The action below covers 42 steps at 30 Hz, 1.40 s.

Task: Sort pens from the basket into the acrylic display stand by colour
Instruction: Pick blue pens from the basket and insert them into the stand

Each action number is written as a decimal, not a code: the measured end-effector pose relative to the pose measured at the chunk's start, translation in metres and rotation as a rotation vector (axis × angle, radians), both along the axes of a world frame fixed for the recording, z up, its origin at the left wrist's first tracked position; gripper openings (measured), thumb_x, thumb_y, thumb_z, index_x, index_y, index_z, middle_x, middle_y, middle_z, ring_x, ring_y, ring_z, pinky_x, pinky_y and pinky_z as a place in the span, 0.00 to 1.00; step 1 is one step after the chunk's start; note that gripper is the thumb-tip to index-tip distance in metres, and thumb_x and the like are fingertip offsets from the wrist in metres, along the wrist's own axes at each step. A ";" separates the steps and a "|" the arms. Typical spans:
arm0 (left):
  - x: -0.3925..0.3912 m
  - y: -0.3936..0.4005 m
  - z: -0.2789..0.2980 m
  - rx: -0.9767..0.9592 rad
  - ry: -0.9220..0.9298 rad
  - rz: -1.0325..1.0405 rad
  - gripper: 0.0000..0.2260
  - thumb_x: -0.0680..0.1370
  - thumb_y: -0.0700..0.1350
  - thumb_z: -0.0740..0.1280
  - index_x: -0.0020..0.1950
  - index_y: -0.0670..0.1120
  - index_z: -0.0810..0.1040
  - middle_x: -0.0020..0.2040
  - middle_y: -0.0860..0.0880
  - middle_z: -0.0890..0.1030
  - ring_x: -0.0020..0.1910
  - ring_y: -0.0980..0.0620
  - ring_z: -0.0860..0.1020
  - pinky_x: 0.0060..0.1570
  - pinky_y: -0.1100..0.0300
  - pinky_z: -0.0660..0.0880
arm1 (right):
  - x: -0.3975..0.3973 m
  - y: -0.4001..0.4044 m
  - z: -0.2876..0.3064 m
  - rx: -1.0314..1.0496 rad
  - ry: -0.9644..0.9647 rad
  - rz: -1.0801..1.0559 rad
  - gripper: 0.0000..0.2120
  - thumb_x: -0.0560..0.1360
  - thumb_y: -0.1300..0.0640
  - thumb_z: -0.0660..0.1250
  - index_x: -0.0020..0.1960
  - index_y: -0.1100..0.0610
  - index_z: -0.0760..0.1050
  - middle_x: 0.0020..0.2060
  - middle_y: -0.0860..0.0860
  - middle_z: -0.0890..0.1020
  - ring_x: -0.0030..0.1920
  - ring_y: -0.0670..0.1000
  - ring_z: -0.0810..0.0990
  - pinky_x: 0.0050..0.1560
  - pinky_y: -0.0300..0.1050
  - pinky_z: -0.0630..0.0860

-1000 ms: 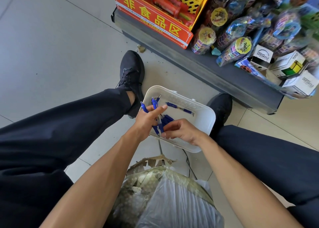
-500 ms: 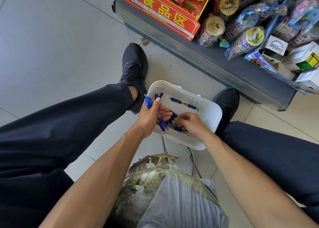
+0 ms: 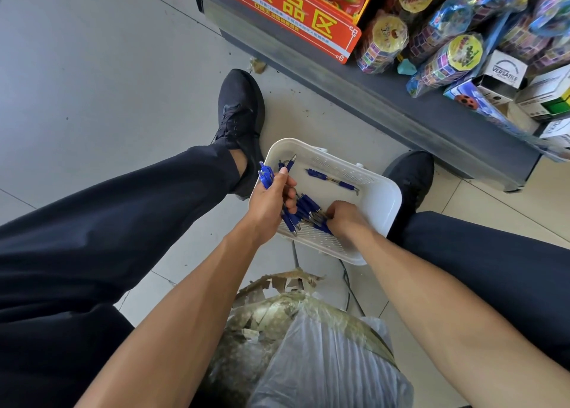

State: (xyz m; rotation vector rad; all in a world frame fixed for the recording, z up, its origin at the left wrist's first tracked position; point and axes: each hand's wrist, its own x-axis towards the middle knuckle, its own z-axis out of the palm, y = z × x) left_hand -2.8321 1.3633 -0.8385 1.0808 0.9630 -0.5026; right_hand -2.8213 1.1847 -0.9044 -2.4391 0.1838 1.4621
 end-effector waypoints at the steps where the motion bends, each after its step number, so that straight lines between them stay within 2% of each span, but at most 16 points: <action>1: 0.000 0.000 0.000 -0.004 0.005 0.003 0.15 0.85 0.50 0.60 0.45 0.42 0.76 0.30 0.48 0.74 0.27 0.54 0.69 0.32 0.60 0.74 | -0.001 -0.001 0.000 0.004 -0.007 0.002 0.04 0.80 0.62 0.64 0.53 0.55 0.76 0.54 0.55 0.82 0.49 0.54 0.77 0.52 0.45 0.73; 6: 0.000 0.000 -0.001 -0.023 0.026 0.031 0.14 0.85 0.49 0.61 0.47 0.41 0.76 0.31 0.47 0.74 0.27 0.55 0.68 0.32 0.60 0.71 | -0.005 -0.004 0.005 0.036 -0.060 -0.008 0.03 0.79 0.61 0.64 0.50 0.54 0.74 0.48 0.52 0.78 0.48 0.53 0.76 0.51 0.45 0.74; 10: 0.000 -0.001 -0.002 -0.023 0.021 0.041 0.13 0.85 0.48 0.62 0.47 0.41 0.76 0.32 0.48 0.73 0.27 0.55 0.68 0.31 0.61 0.68 | -0.010 -0.007 0.009 0.084 -0.078 -0.079 0.03 0.79 0.60 0.67 0.52 0.54 0.75 0.48 0.51 0.79 0.48 0.53 0.76 0.49 0.43 0.71; 13: -0.001 -0.002 -0.002 -0.024 0.006 0.035 0.09 0.83 0.45 0.65 0.45 0.42 0.75 0.32 0.48 0.72 0.28 0.55 0.67 0.32 0.61 0.67 | -0.012 -0.009 0.013 0.178 -0.100 -0.213 0.06 0.78 0.58 0.70 0.55 0.54 0.78 0.46 0.48 0.80 0.48 0.50 0.79 0.47 0.40 0.72; 17: -0.003 -0.001 -0.007 0.007 -0.014 -0.006 0.06 0.79 0.42 0.71 0.47 0.40 0.77 0.32 0.49 0.72 0.29 0.55 0.68 0.31 0.62 0.69 | -0.009 -0.009 0.025 0.369 -0.058 -0.469 0.08 0.74 0.57 0.76 0.51 0.52 0.80 0.43 0.47 0.82 0.44 0.47 0.81 0.42 0.36 0.74; 20: -0.004 -0.001 -0.009 0.050 -0.041 -0.054 0.14 0.74 0.46 0.76 0.51 0.37 0.81 0.32 0.49 0.76 0.31 0.53 0.72 0.33 0.60 0.74 | -0.004 -0.009 0.041 0.560 0.042 -0.651 0.09 0.72 0.61 0.78 0.49 0.54 0.82 0.41 0.48 0.85 0.39 0.44 0.83 0.39 0.34 0.76; 23: -0.004 0.002 -0.008 0.044 -0.071 -0.106 0.19 0.70 0.49 0.80 0.54 0.40 0.83 0.40 0.45 0.85 0.41 0.46 0.82 0.46 0.48 0.82 | 0.000 -0.005 0.048 0.688 0.151 -0.678 0.09 0.70 0.63 0.79 0.47 0.54 0.85 0.42 0.50 0.87 0.43 0.48 0.83 0.44 0.40 0.76; 25: -0.004 0.004 -0.007 0.009 -0.081 -0.111 0.20 0.69 0.49 0.81 0.54 0.40 0.83 0.48 0.40 0.85 0.48 0.41 0.83 0.52 0.43 0.82 | 0.002 0.000 0.051 0.755 0.210 -0.691 0.09 0.69 0.65 0.78 0.45 0.55 0.85 0.41 0.52 0.86 0.42 0.50 0.81 0.45 0.41 0.75; 26: -0.003 0.004 -0.006 0.001 -0.089 -0.121 0.18 0.69 0.49 0.81 0.53 0.40 0.83 0.46 0.39 0.84 0.47 0.40 0.82 0.51 0.45 0.81 | 0.004 0.003 0.052 0.788 0.237 -0.678 0.09 0.69 0.66 0.78 0.45 0.55 0.86 0.42 0.53 0.86 0.42 0.50 0.81 0.46 0.42 0.76; 29: -0.001 0.001 -0.002 0.017 -0.072 -0.086 0.12 0.77 0.47 0.74 0.52 0.38 0.81 0.40 0.45 0.81 0.40 0.47 0.79 0.46 0.50 0.80 | 0.007 0.013 0.057 0.856 0.278 -0.618 0.09 0.70 0.68 0.77 0.47 0.57 0.86 0.46 0.56 0.87 0.49 0.53 0.84 0.58 0.48 0.80; 31: 0.002 -0.001 -0.003 0.018 -0.017 -0.022 0.11 0.80 0.47 0.70 0.52 0.38 0.80 0.41 0.45 0.82 0.41 0.47 0.80 0.50 0.46 0.81 | 0.007 0.018 0.057 0.854 0.253 -0.666 0.10 0.69 0.68 0.77 0.47 0.56 0.86 0.45 0.55 0.87 0.49 0.52 0.84 0.57 0.47 0.80; 33: 0.002 -0.002 -0.003 0.021 0.018 -0.009 0.11 0.82 0.48 0.68 0.45 0.41 0.79 0.40 0.43 0.81 0.42 0.43 0.80 0.54 0.43 0.80 | 0.005 0.022 0.053 0.831 0.197 -0.758 0.07 0.71 0.64 0.78 0.46 0.54 0.85 0.44 0.54 0.87 0.46 0.51 0.84 0.51 0.45 0.80; 36: 0.002 -0.002 -0.007 0.066 0.037 -0.038 0.16 0.82 0.50 0.68 0.37 0.45 0.74 0.35 0.46 0.80 0.37 0.48 0.77 0.54 0.46 0.80 | 0.007 0.019 0.039 0.682 -0.052 -0.866 0.04 0.77 0.57 0.73 0.50 0.56 0.83 0.43 0.54 0.87 0.45 0.53 0.85 0.49 0.45 0.80; 37: 0.002 -0.002 -0.007 0.071 0.034 -0.045 0.16 0.82 0.50 0.67 0.36 0.45 0.74 0.33 0.47 0.80 0.35 0.50 0.76 0.52 0.49 0.79 | 0.008 0.016 0.034 0.584 -0.142 -0.819 0.05 0.78 0.56 0.71 0.53 0.56 0.82 0.45 0.53 0.87 0.48 0.53 0.85 0.49 0.43 0.80; 39: 0.002 -0.001 -0.007 0.051 0.028 -0.046 0.17 0.83 0.50 0.66 0.36 0.45 0.75 0.33 0.47 0.80 0.32 0.52 0.76 0.49 0.51 0.78 | 0.011 0.008 0.028 0.386 -0.279 -0.582 0.11 0.79 0.58 0.69 0.61 0.55 0.79 0.54 0.50 0.84 0.56 0.51 0.82 0.53 0.38 0.77; 42: 0.003 0.000 -0.006 0.008 0.033 -0.034 0.13 0.83 0.50 0.65 0.45 0.42 0.78 0.35 0.46 0.81 0.32 0.52 0.78 0.51 0.50 0.79 | 0.016 -0.001 0.014 0.233 -0.326 -0.225 0.23 0.77 0.63 0.68 0.72 0.56 0.71 0.69 0.51 0.75 0.68 0.53 0.74 0.64 0.39 0.69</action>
